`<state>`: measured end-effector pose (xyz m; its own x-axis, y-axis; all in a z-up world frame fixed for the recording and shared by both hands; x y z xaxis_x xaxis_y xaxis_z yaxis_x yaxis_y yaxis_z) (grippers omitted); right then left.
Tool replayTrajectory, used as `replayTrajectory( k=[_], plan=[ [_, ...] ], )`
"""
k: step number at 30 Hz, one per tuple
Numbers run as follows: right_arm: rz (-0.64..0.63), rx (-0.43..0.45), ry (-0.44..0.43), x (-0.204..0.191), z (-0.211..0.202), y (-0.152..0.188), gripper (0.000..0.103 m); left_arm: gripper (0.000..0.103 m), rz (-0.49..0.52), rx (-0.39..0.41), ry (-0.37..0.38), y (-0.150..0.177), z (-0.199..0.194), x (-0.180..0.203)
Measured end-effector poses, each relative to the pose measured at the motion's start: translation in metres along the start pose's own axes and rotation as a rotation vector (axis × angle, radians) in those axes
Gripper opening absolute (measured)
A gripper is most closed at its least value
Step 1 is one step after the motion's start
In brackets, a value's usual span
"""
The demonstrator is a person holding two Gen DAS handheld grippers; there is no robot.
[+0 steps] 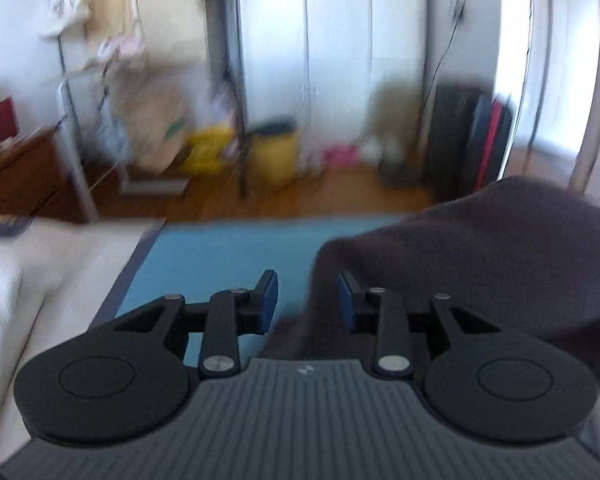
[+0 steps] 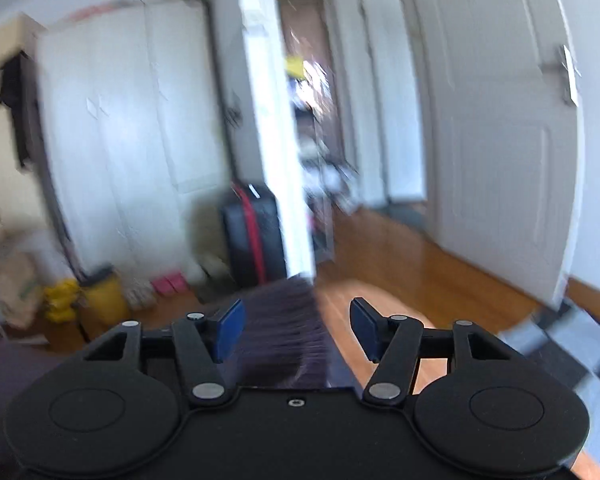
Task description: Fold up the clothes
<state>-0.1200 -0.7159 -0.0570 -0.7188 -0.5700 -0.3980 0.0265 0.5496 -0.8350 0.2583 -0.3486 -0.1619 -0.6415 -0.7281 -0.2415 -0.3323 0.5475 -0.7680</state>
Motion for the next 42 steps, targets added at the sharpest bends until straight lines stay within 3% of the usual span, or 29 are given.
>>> replayTrajectory(
  k=[4,6,10,12,16,20,21,23,24,25,27,31,33,36,38,40,42],
  plan=[
    [0.034,-0.111,0.013,0.011,0.010,0.037,0.071,0.034,0.081,-0.046,0.048,0.031,-0.014,0.012],
    [0.052,-0.167,0.019,0.016,0.015,0.055,0.071,0.044,0.106,-0.034,0.119,0.030,-0.025,0.030],
    [0.086,-0.278,0.031,0.026,0.024,0.091,0.071,0.049,0.280,-0.004,0.236,0.032,-0.041,0.094],
    [0.103,-0.333,0.038,0.031,0.027,0.109,0.071,0.049,0.369,0.035,0.341,0.038,-0.047,0.129],
    [0.129,-0.450,0.027,0.032,0.036,0.144,0.068,0.049,0.422,0.045,0.431,0.039,-0.042,0.173],
    [0.109,-0.593,-0.099,-0.003,0.055,0.174,0.067,0.055,0.516,0.061,0.386,0.036,-0.020,0.196],
    [0.146,-0.614,-0.124,-0.010,0.055,0.177,0.067,0.061,0.575,0.063,0.355,0.041,-0.016,0.203],
    [0.263,-0.642,-0.169,-0.022,0.051,0.178,0.066,0.060,0.658,0.073,0.306,0.048,-0.011,0.215],
    [0.277,-0.641,-0.174,-0.026,0.051,0.179,0.066,0.048,0.654,0.085,0.303,0.045,-0.013,0.218],
    [0.268,-0.634,-0.169,-0.030,0.051,0.180,0.066,0.025,0.636,0.087,0.315,0.043,-0.015,0.219],
    [0.243,-0.614,-0.152,-0.035,0.052,0.181,0.066,0.016,0.584,0.117,0.340,0.031,-0.025,0.215],
    [0.242,-0.613,-0.134,-0.028,0.059,0.187,0.065,0.013,0.530,0.254,0.302,0.003,-0.049,0.194],
    [0.286,-0.611,-0.145,-0.022,0.059,0.185,0.065,0.007,0.425,0.277,0.348,-0.003,-0.059,0.184],
    [0.387,-0.602,-0.156,-0.012,0.060,0.180,0.067,0.007,0.323,0.321,0.404,-0.004,-0.090,0.165],
    [0.468,-0.591,-0.166,-0.006,0.060,0.181,0.068,0.007,0.342,0.335,0.391,0.001,-0.111,0.160],
    [0.489,-0.566,-0.163,-0.006,0.063,0.184,0.069,0.007,0.430,0.340,0.311,0.006,-0.118,0.163],
    [0.492,-0.535,-0.161,-0.010,0.068,0.186,0.073,0.005,0.407,0.330,0.311,0.003,-0.109,0.163]
  ],
)
Point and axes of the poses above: each gripper's, at about its wrist camera, not at the fingertips, and z roughly the way its jaws point, x to its right, y to its underside, the point moved 10 cm from there along z, roughly the way its jaws point, and after that the axes turned 15 degrees about z, right-handed, at the moved point
